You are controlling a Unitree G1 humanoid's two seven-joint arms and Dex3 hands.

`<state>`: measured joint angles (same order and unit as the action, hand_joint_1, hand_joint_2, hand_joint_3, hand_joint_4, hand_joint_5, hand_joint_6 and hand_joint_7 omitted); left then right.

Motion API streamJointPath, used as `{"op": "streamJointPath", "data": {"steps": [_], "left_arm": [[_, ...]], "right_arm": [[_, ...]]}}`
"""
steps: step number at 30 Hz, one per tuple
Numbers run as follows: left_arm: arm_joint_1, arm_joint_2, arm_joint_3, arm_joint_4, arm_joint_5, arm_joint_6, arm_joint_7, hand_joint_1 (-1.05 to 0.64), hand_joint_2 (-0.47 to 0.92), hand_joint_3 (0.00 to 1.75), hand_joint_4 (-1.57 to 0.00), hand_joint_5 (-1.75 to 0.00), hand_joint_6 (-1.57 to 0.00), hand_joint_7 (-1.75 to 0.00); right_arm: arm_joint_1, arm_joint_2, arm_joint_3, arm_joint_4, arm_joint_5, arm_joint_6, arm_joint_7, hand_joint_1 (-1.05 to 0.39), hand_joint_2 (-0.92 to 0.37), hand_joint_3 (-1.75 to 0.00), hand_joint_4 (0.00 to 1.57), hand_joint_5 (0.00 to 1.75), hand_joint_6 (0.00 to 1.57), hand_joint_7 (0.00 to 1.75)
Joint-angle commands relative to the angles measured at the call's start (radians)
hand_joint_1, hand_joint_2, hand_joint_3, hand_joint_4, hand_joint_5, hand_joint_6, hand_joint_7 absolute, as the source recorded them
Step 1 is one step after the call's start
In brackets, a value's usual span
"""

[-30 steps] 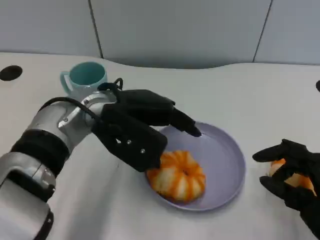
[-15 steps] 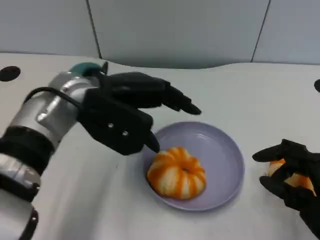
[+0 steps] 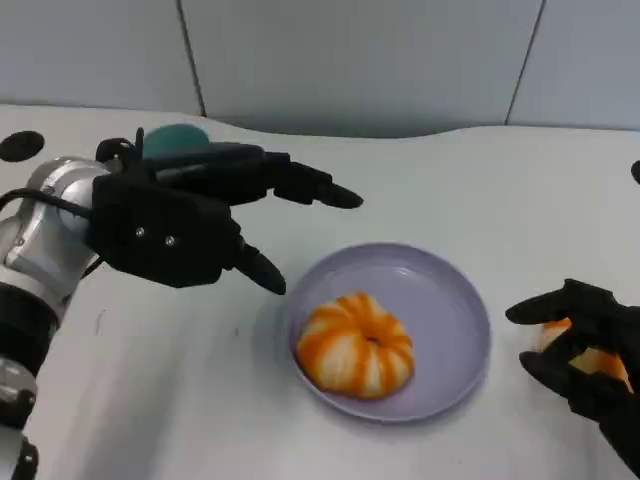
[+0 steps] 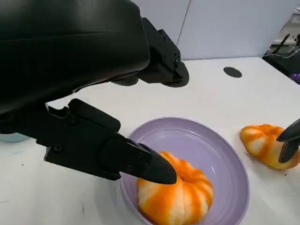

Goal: Grasp the bread from the table and place it into the plate.

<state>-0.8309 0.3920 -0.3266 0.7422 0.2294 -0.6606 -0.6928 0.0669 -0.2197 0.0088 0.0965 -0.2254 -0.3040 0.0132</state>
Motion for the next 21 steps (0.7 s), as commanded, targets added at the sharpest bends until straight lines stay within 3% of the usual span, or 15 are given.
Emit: {"op": "streamJointPath", "data": {"steps": [1, 4, 9, 12, 13, 14, 17, 21], "left_arm": [[0.164, 0.045, 0.120, -0.057, -0.144, 0.044, -0.002, -0.58, 0.92, 0.02, 0.00, -0.91, -0.42, -0.02], [0.413, 0.093, 0.263, -0.207, -0.221, 0.178, 0.090, -0.49, 0.92, 0.09, -0.03, -1.16, -0.46, -0.05], [0.551, 0.085, 0.331, -0.368, -0.231, 0.315, 0.155, -0.47, 0.92, 0.12, -0.06, -1.25, -0.49, -0.06], [0.661, 0.054, 0.391, -0.471, -0.280, 0.414, 0.215, -0.49, 0.92, 0.11, -0.24, -1.37, -0.61, -0.14], [0.681, 0.043, 0.404, -0.491, -0.306, 0.436, 0.217, -0.46, 0.92, 0.09, -0.25, -1.48, -0.58, -0.36], [0.695, 0.035, 0.414, -0.508, -0.325, 0.455, 0.218, -0.44, 0.92, 0.08, -0.24, -1.55, -0.41, -0.80], [0.773, 0.011, 0.427, -0.579, -0.360, 0.528, 0.227, -0.44, 0.92, 0.08, -0.30, -1.71, -0.29, -1.43], [0.840, -0.002, 0.429, -0.650, -0.389, 0.642, 0.225, -0.41, 0.92, 0.06, -0.54, -1.74, -0.39, -1.65]], "right_arm": [[0.006, -0.016, -0.014, -0.010, 0.009, 0.009, 0.006, -0.25, -0.92, -0.23, 0.69, 1.20, 0.70, 0.75], [0.015, -0.010, -0.013, -0.020, 0.009, 0.006, 0.002, -0.25, -0.92, -0.23, 0.69, 1.21, 0.70, 0.75], [0.022, -0.007, -0.013, -0.029, 0.004, 0.011, -0.002, -0.26, -0.92, -0.23, 0.69, 1.23, 0.70, 0.76], [0.031, -0.003, -0.014, -0.039, 0.005, 0.016, -0.002, -0.25, -0.92, -0.23, 0.69, 1.24, 0.70, 0.76], [0.032, -0.001, -0.015, -0.041, 0.010, 0.018, 0.000, -0.25, -0.92, -0.23, 0.68, 1.23, 0.70, 0.76], [0.034, 0.000, -0.015, -0.042, 0.013, 0.019, 0.001, -0.25, -0.92, -0.23, 0.68, 1.23, 0.70, 0.76], [0.045, -0.002, -0.012, -0.060, -0.002, 0.028, -0.003, -0.25, -0.92, -0.23, 0.68, 1.24, 0.70, 0.76], [0.054, 0.001, -0.011, -0.069, -0.003, 0.026, -0.003, -0.24, -0.92, -0.23, 0.70, 1.24, 0.70, 0.76]]}}
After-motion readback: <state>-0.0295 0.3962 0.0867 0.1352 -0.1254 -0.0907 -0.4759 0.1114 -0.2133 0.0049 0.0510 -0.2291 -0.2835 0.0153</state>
